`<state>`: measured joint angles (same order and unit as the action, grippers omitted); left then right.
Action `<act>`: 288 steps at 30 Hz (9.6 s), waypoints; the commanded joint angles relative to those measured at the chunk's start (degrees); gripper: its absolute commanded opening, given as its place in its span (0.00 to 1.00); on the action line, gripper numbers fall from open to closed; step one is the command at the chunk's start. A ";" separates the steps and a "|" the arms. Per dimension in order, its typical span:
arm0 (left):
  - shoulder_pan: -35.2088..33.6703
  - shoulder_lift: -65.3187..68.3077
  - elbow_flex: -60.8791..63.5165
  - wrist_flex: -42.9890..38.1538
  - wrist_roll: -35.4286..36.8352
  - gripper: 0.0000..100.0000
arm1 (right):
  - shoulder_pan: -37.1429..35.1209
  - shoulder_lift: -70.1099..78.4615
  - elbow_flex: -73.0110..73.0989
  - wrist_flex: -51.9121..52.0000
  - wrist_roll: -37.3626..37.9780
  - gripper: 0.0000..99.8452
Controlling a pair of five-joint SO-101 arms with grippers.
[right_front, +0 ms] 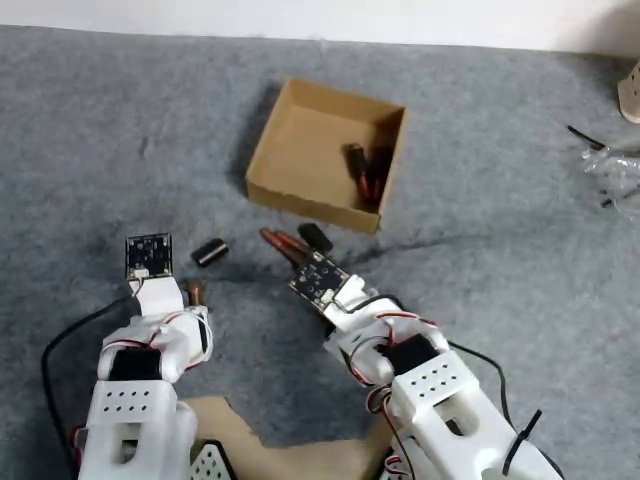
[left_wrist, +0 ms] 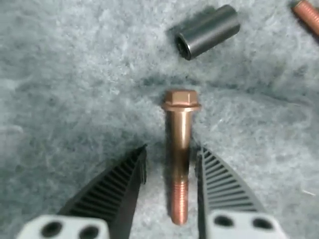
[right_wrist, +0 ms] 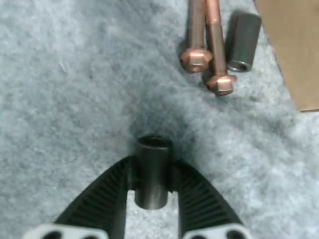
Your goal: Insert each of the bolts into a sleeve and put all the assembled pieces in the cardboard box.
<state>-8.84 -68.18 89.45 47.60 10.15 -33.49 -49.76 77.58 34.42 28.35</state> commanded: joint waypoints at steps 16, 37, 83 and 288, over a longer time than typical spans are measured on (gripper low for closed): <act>-0.48 -0.13 0.48 -0.97 -0.26 0.01 | -1.01 -1.27 -0.92 -1.80 0.79 0.00; -0.66 -0.75 -33.89 10.64 -6.07 0.01 | -1.01 -1.45 -0.31 -5.93 0.35 0.00; 18.77 -27.12 -33.54 10.11 8.62 0.01 | -8.22 -55.69 9.71 0.92 -16.79 0.00; 0.66 -36.18 2.24 -1.49 -8.97 0.01 | 19.21 82.95 -93.49 -7.52 -11.78 0.01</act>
<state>-7.78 -103.60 91.82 47.34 1.63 -14.33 34.02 -11.91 29.41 15.69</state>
